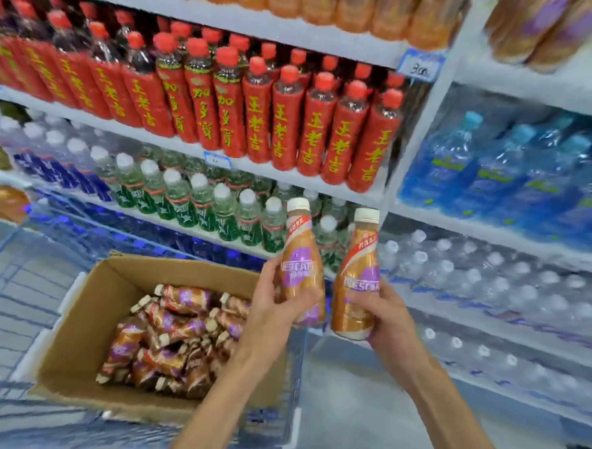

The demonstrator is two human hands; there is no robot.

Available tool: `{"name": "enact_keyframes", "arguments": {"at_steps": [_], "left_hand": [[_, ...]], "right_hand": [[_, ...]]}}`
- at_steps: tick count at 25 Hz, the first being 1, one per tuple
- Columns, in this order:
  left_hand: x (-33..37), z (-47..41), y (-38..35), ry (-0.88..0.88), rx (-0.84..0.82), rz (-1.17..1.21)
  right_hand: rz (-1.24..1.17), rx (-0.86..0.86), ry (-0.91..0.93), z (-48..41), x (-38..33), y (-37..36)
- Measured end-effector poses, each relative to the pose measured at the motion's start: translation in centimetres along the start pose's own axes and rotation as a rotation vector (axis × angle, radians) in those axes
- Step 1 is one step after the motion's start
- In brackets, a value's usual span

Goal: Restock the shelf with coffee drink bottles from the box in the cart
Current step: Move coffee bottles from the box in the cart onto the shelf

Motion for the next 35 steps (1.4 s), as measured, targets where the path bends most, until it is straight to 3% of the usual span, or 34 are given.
{"name": "enact_keyframes", "arguments": {"at_steps": [8,15,25,35], "left_hand": [[-1.1,1.7,-21.9,-0.166,-0.099,-0.167],[-1.4,2.5,-34.9,-0.230,-0.202,-0.177],[-0.3,-0.5,-42.9,-0.284,-0.272,-0.190],[6.1,-12.7,-46.6,-0.355,-0.301,-0.170]], "right_hand": [[-0.059,0.092,0.186,9.2,-9.3,19.0],[-0.030,0.145,0.345,15.4,-15.3,28.8],[-0.020,0.242,0.452,15.7,-19.7,35.2],[0.090,0.239,0.502,5.2,-29.5,37.3]]}}
Point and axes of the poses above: each hand's wrist, its own z-axis away from the middle knuckle, its own y-axis out of the back of the hand, x = y × z, the point moved 7 cm from there along -z, towards the middle knuckle, and after that the axes turned 7 degrees about -x, right-handed, at the moved point
